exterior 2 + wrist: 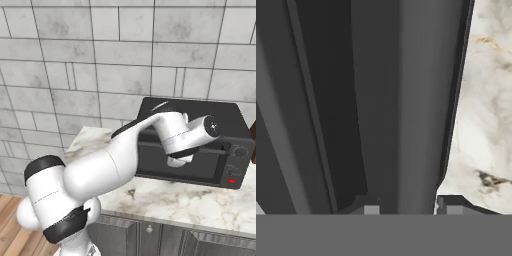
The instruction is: Open the toaster oven door. Place the baguette on the top rack in the toaster oven and place the steak on the bottom rack.
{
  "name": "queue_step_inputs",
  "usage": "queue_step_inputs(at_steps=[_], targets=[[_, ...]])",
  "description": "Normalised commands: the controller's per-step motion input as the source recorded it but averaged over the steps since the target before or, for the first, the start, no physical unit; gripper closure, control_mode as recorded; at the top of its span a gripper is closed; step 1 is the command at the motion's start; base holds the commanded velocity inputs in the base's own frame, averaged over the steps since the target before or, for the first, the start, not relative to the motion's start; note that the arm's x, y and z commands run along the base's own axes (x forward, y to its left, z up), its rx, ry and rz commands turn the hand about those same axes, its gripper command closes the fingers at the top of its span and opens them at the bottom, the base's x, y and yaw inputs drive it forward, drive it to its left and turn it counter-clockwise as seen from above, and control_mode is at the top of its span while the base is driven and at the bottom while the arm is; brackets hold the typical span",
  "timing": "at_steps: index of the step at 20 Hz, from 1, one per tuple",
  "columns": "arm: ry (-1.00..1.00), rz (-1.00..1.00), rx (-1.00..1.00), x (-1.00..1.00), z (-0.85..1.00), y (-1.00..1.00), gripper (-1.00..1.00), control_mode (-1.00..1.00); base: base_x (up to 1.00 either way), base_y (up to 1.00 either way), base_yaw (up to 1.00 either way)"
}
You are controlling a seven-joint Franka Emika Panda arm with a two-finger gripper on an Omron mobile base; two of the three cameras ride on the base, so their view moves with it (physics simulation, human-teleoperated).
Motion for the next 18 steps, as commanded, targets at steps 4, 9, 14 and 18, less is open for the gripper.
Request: queue_step_inputs(at_steps=[4,9,14,18], targets=[[0.05,0.19,0.08,0.05,-0.90,0.28,1.00,-1.00,0.00,0.00,0.00],[0.05,0.19,0.11,0.00,-0.90,0.26,1.00,-1.00,0.00,0.00,0.00],[0.11,0.15,0.11,0.00,-0.90,0.21,1.00,-1.00,0.00,0.00,0.00],[0.22,0.12,0.07,0.00,-0.89,0.25,1.00,-1.00,0.00,0.00,0.00]])
